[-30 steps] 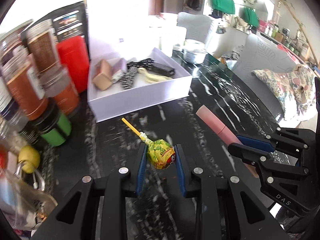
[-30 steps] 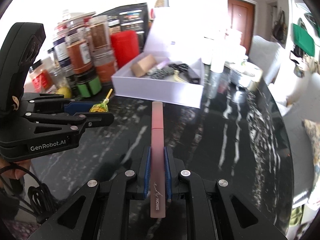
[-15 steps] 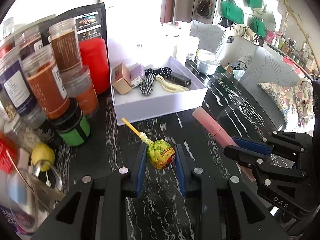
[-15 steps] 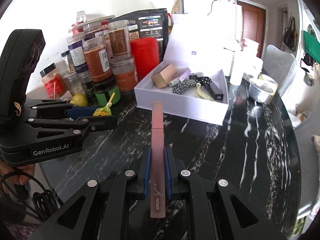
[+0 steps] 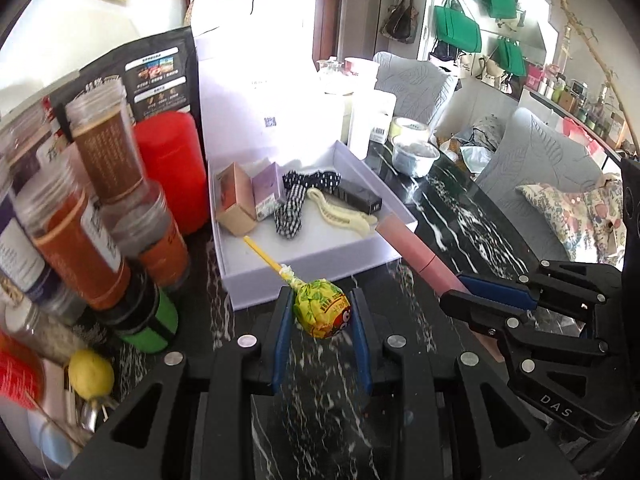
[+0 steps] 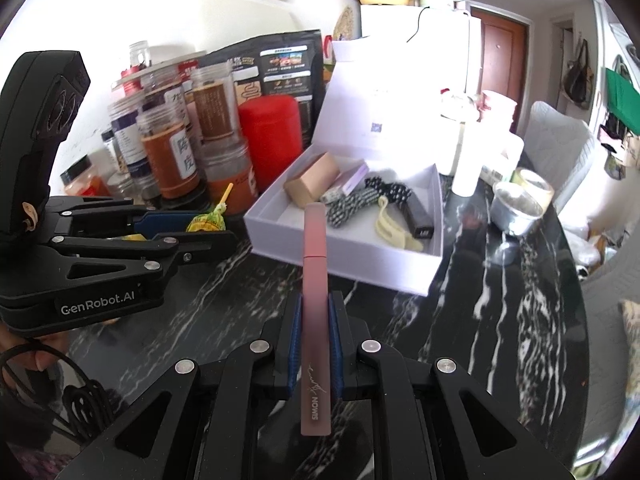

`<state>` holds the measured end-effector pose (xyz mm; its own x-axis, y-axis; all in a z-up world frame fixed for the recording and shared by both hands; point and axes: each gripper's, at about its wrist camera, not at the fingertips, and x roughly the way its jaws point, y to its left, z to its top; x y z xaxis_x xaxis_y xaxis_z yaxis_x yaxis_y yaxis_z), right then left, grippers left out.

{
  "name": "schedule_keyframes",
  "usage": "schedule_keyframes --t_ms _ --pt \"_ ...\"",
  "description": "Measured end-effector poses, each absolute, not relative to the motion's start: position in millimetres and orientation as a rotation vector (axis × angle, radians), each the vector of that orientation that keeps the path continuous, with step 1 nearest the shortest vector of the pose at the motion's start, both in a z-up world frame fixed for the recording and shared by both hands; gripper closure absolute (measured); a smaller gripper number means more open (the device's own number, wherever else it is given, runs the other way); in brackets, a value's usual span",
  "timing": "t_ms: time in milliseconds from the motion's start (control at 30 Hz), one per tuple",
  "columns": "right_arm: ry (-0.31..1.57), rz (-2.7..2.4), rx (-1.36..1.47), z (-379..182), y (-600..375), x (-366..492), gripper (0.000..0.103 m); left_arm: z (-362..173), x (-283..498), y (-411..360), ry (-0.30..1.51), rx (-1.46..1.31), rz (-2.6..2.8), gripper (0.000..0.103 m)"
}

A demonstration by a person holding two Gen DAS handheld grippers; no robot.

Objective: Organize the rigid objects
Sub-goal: 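Carry the lollipop in the left tool and lipstick tube in the right tool to the white box, then lower the lollipop and lipstick tube into the white box and open both tools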

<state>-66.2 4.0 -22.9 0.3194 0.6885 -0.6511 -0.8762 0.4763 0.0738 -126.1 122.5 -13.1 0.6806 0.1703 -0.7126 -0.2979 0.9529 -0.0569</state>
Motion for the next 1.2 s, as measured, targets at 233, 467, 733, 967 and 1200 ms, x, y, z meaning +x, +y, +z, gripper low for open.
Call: schedule_keyframes --t_ms 233,467,733,967,1200 --pt "0.656 1.043 -0.302 -8.8 12.6 -44.4 0.090 -1.7 -99.9 134.6 0.758 -0.175 0.253 0.076" --pt "0.626 1.033 -0.310 0.4 24.0 -23.9 0.090 6.6 -76.7 146.0 0.731 -0.157 0.279 0.076" --pt "0.622 1.017 -0.293 1.2 38.5 8.4 0.090 2.6 -45.9 160.7 0.727 -0.150 0.301 0.076" --pt "0.614 1.015 -0.281 -6.5 52.0 35.1 0.090 -14.6 -20.8 167.7 0.746 -0.148 0.279 0.076" --pt "0.619 1.042 -0.270 -20.9 68.4 50.4 0.090 -36.4 -5.2 182.9 0.778 -0.173 0.287 0.076"
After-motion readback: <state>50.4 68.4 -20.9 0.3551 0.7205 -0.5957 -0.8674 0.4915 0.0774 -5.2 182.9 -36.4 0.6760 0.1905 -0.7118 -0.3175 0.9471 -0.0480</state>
